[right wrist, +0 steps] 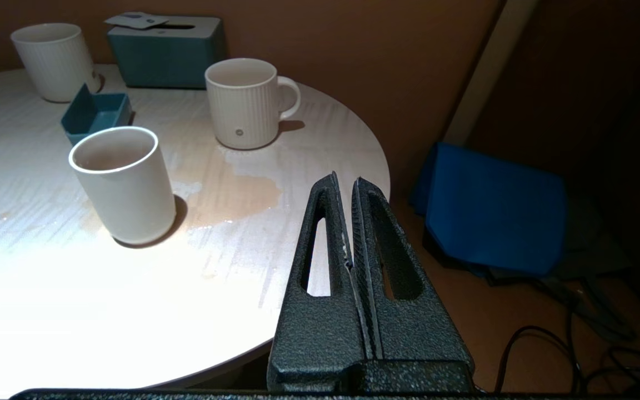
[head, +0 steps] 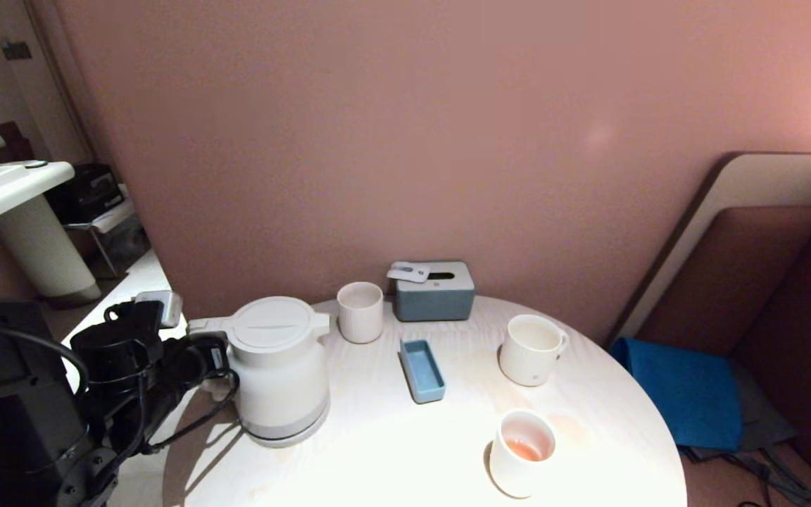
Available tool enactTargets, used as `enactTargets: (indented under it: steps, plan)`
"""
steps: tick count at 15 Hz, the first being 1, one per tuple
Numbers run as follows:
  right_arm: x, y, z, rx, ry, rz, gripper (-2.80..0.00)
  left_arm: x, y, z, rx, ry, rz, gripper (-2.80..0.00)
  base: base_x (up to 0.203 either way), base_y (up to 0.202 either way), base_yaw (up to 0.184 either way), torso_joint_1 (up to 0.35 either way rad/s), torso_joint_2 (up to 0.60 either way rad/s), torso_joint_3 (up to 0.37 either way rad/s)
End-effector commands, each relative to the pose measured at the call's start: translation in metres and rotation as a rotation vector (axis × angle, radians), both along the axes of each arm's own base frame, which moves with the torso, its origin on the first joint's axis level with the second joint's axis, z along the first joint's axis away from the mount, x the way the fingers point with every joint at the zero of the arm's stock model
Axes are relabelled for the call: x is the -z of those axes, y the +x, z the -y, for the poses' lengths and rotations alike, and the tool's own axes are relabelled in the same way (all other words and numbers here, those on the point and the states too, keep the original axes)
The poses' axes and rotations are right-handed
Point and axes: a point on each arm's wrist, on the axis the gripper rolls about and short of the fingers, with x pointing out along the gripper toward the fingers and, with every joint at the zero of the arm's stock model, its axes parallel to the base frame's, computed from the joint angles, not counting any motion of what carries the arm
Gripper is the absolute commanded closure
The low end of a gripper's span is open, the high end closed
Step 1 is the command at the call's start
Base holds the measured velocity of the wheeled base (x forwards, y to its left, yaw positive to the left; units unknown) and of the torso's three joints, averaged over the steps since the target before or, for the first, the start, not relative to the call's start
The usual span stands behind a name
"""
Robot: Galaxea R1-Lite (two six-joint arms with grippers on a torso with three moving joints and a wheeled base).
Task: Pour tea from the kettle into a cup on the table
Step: Pick up the kettle
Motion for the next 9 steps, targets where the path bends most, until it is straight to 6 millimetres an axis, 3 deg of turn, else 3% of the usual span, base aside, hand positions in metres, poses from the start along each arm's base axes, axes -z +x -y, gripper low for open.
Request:
enactTargets:
  steps: [1,9]
  plan:
    - [0.000,0.000,0.000,-0.001,0.000,-0.001,0.00,-0.017,0.008,-0.006,-0.027,-0.008,0.112,0.00,0.000,0.000,0.000,0.000,0.00,0.000]
    - [0.000,0.000,0.000,-0.001,-0.001,-0.001,0.00,-0.049,0.012,-0.008,-0.017,-0.011,0.156,0.00,0.000,0.000,0.000,0.000,0.00,0.000]
